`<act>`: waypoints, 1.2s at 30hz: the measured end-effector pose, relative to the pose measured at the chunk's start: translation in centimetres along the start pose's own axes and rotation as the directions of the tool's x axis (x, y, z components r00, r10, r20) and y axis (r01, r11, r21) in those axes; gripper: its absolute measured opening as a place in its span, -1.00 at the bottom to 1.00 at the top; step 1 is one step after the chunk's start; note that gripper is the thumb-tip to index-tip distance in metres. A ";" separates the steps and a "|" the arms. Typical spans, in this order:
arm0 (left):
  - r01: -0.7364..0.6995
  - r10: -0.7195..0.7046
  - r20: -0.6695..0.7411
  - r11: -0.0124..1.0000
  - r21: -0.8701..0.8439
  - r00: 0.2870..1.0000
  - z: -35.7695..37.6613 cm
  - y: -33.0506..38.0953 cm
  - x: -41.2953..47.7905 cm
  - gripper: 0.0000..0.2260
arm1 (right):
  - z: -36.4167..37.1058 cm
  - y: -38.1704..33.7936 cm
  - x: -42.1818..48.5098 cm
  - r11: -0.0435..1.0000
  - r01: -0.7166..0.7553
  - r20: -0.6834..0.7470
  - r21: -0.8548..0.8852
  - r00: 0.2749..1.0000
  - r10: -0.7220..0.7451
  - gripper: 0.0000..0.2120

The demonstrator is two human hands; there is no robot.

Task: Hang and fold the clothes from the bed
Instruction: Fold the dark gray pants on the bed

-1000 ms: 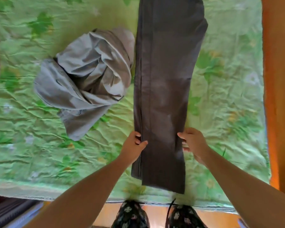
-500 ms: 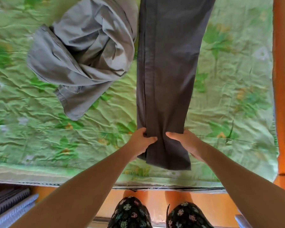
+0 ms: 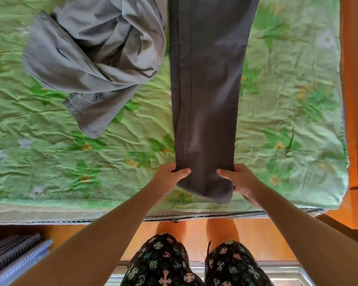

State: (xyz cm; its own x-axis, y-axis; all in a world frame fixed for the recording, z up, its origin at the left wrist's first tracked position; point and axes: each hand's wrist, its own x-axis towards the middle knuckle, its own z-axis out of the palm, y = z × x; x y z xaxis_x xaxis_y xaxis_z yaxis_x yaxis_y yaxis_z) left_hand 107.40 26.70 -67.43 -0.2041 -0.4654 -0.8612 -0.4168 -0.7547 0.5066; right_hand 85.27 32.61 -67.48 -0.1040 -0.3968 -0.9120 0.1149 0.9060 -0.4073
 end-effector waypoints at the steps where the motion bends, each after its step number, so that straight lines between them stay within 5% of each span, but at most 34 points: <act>1: -0.009 0.010 0.040 1.000 -0.018 0.999 0.0 0.2 -0.6 -0.84 | 0.0 0.3 -0.3 0.998 0.010 -0.012 0.057 1.000 -0.010 -0.93; 5: -0.048 0.061 0.114 0.993 -0.109 0.992 -0.3 -0.2 -1.9 -0.81 | -0.5 1.3 -1.7 0.977 -0.007 0.047 0.215 0.999 -0.003 -0.82; 13: -0.083 0.076 0.115 0.995 0.056 0.990 -0.1 -2.6 -1.4 -0.77 | -0.4 3.1 -1.4 0.991 -0.062 -0.006 0.120 0.998 0.063 -0.85; 17: 0.023 -0.026 0.165 1.000 0.021 0.986 0.2 -3.8 -1.9 -0.75 | -0.7 3.7 -1.5 0.992 -0.100 0.035 0.079 0.995 0.098 -0.82; 28: 0.017 -0.017 -0.005 0.866 0.499 1.000 -0.3 -5.3 -1.0 -0.62 | -0.6 2.8 -1.2 0.996 -0.044 0.097 -0.076 0.994 0.051 -0.93; 33: -0.052 0.105 -0.197 0.965 0.258 0.975 -0.7 1.0 1.7 -0.74 | -1.2 -2.2 0.5 0.989 0.133 0.071 0.066 0.988 -0.137 -0.96; 36: -0.088 0.101 -0.223 0.994 0.068 0.970 -1.3 5.7 4.7 -0.71 | -1.4 -6.4 2.4 0.975 0.192 0.019 0.115 0.981 -0.195 -0.71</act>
State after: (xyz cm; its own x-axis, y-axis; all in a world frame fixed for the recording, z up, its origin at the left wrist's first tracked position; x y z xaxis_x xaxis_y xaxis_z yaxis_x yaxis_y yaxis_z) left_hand 105.22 19.60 -68.49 -0.0422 -0.6306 -0.7749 -0.4565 -0.6777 0.5764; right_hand 82.87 26.14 -66.97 -0.1056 -0.5689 -0.8156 0.2060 0.7899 -0.5776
